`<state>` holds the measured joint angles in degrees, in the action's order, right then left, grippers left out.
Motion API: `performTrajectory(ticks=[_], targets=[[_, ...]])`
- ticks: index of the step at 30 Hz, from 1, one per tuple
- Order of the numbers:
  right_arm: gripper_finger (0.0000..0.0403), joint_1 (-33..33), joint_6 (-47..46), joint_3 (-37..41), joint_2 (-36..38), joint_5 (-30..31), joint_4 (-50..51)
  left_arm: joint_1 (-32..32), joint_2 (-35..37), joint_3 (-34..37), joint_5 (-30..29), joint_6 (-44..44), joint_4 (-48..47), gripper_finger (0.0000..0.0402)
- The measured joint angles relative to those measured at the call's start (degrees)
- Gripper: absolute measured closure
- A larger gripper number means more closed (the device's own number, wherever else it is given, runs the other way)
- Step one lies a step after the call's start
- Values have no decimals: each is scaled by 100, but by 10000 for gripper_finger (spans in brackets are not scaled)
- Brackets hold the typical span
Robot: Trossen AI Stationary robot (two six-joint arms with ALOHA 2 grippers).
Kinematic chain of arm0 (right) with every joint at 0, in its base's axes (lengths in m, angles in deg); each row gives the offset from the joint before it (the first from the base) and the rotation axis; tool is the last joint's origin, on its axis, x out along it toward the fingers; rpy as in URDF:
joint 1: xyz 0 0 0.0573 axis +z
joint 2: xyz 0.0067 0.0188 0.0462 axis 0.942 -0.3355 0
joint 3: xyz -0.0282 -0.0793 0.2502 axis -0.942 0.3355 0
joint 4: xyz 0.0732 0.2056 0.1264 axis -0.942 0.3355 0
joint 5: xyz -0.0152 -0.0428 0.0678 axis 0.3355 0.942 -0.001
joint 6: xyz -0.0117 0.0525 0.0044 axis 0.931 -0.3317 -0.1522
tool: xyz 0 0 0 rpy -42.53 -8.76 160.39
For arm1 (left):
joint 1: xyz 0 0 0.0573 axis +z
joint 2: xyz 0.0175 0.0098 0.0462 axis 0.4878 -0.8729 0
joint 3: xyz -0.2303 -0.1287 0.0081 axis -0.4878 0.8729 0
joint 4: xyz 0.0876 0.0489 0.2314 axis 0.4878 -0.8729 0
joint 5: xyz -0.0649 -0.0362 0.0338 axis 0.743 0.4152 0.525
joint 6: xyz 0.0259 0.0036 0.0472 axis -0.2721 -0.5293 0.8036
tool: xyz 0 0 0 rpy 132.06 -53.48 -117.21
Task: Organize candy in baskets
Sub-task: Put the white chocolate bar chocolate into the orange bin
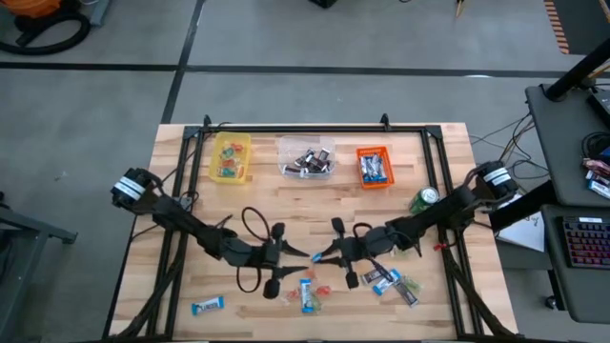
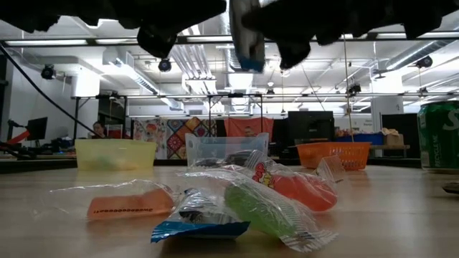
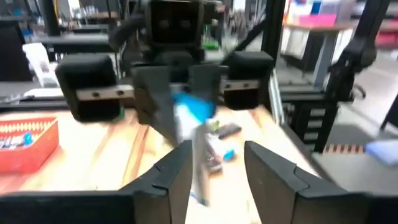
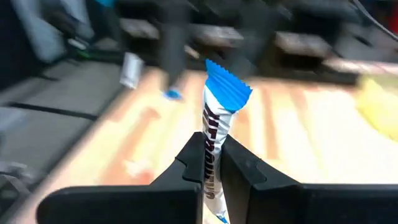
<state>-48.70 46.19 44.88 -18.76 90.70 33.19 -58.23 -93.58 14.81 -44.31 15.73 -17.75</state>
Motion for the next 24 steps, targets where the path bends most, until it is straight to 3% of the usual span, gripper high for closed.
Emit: performTrajectory(ticks=[6,9,12,14,18,24], targets=[[384,-79,-416,2,554,1635,1767,0,595,0,4,-357,-1624,265],[385,-212,-962,2,857,3010,2954,0,868,0,2,-719,-2377,265],[385,-415,-2126,2,1148,4779,4279,0,1041,1,0,-1069,-2956,264],[385,-654,-3010,2,1347,5402,5276,0,1118,2,0,-1267,-3176,264],[385,-1412,-4433,2,1656,4985,6704,0,1165,0,2,-1445,-3303,264],[379,-2549,-4441,15,1587,3910,7004,0,1133,2,0,-1445,-3292,264]])
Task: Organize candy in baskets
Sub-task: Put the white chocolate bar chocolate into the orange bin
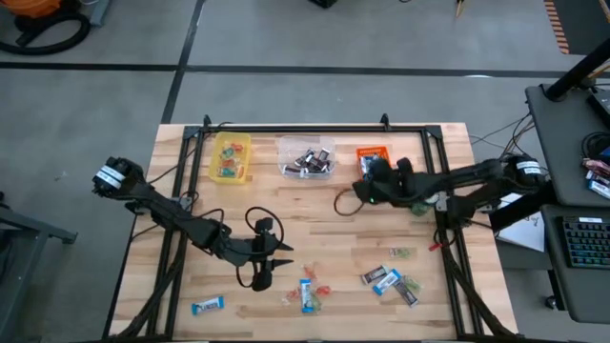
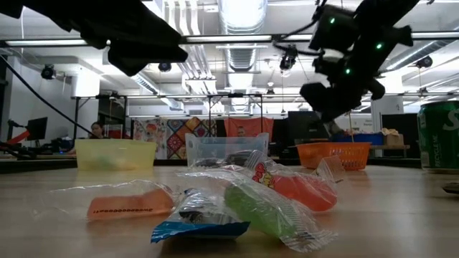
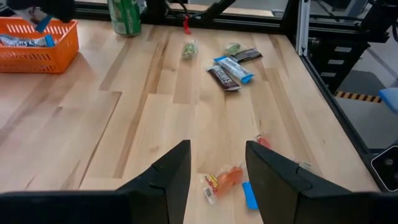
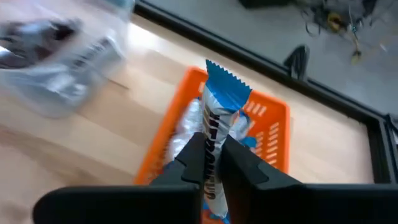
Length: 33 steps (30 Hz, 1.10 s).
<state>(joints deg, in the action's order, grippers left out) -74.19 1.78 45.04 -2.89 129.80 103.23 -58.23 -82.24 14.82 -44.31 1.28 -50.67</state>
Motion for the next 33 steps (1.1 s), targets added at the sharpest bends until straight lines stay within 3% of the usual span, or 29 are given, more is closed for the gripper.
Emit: performTrajectory(ticks=[5,11,19,24,33], targets=[[366,-471,254,0,-177,-212,1,0,-8,-2,0,-2,2,264],[361,-570,225,2,-263,-446,-57,0,-8,0,0,-35,-5,264],[310,-562,280,4,-232,-529,-63,-16,11,-2,9,-411,-159,264],[298,-494,280,4,-232,-556,-57,-145,31,-2,89,-1413,-434,264],[300,6,282,4,-41,-572,-313,-634,36,-2,1026,-3106,-906,264]])
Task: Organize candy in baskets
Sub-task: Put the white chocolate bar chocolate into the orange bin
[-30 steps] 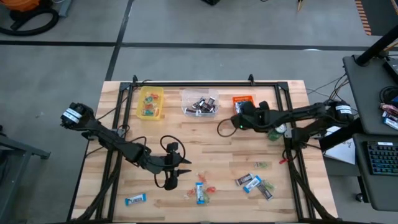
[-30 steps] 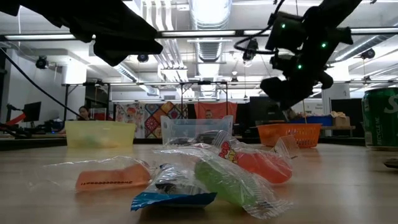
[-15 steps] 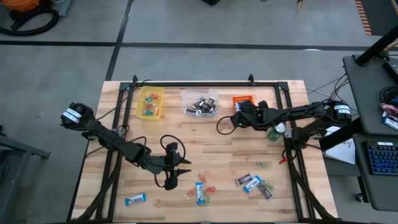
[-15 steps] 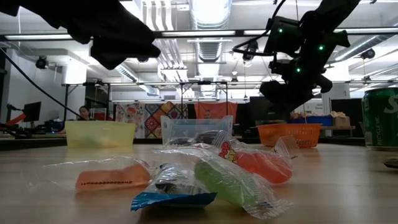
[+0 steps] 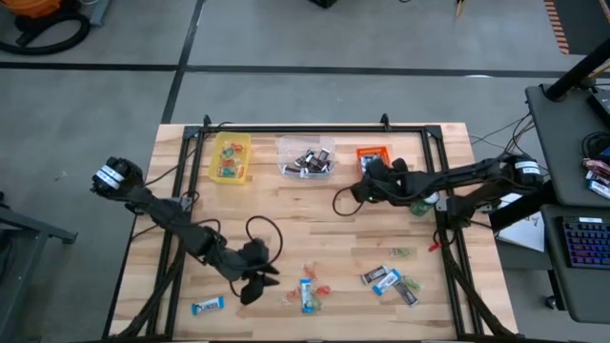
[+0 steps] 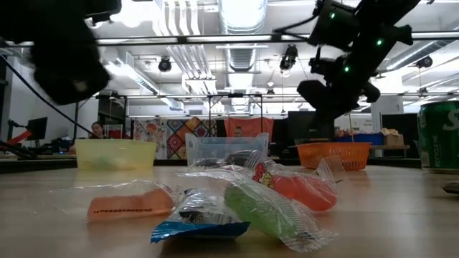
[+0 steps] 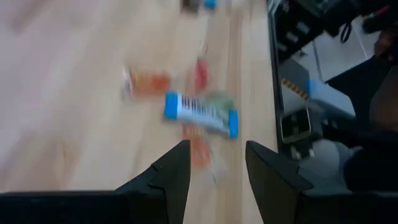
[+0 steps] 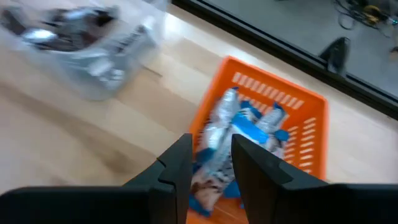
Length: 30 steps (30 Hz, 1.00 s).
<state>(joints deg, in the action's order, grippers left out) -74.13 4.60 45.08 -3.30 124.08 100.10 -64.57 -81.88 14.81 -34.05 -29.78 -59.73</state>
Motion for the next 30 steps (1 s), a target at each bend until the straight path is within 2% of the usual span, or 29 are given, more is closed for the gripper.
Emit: performTrajectory(ticks=[8,19,22,25,30], targets=[[298,476,-1,0,96,11,-364,-396,0,0,549,-1121,-296,264],[299,748,276,0,96,14,-1094,-785,-27,0,656,-1951,-593,265],[298,753,278,0,96,9,-1097,-782,-224,0,256,-1974,-229,267],[301,762,278,0,96,4,-1113,-775,-452,-2,209,-1725,388,267],[301,762,278,0,96,-36,-1196,-775,-619,-4,339,-1909,198,267]])
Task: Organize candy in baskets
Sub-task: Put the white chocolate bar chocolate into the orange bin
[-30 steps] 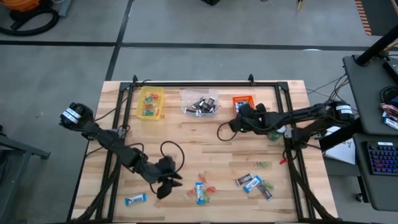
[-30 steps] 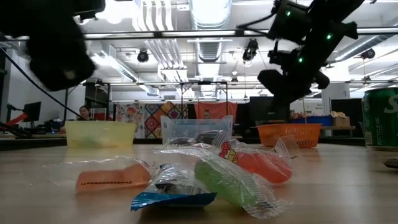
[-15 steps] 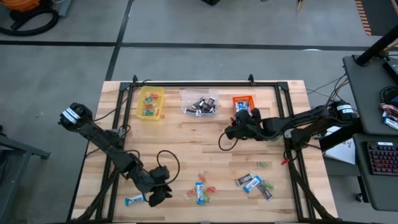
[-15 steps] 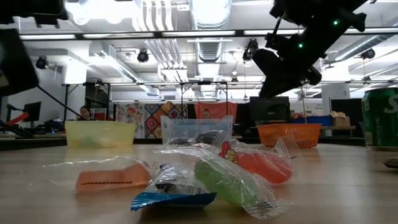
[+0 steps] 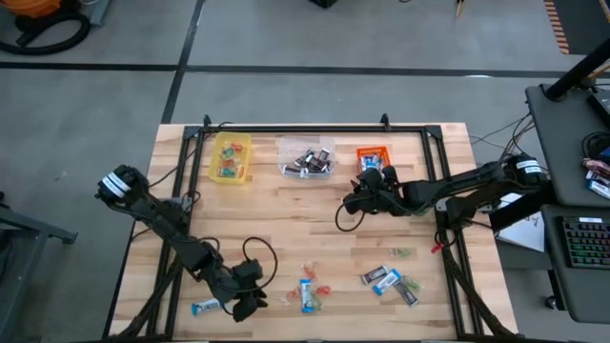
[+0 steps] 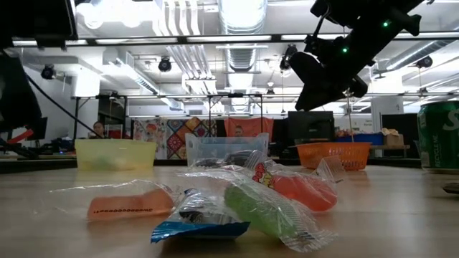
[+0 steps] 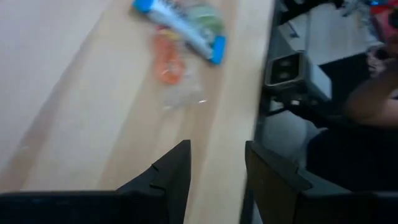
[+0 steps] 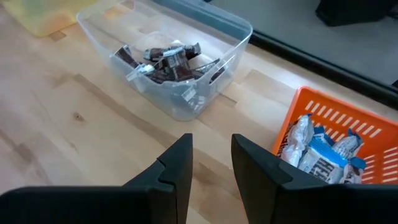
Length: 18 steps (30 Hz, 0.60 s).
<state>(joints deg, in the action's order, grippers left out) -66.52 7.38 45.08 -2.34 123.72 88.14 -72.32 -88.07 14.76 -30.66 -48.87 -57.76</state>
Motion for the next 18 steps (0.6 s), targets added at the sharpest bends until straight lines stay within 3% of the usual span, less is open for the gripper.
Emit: performTrajectory(ticks=[4,8,14,18], targets=[[296,0,2,0,0,-56,-7,78,-339,-137,-44,-183,-61,267],[297,0,4,0,0,-54,-20,119,-769,-898,310,162,-768,267],[303,2,17,0,0,-62,-36,95,-1307,-2524,443,837,-3930,267],[299,14,20,0,0,-95,-30,16,-1515,-3206,537,999,-5536,267]])
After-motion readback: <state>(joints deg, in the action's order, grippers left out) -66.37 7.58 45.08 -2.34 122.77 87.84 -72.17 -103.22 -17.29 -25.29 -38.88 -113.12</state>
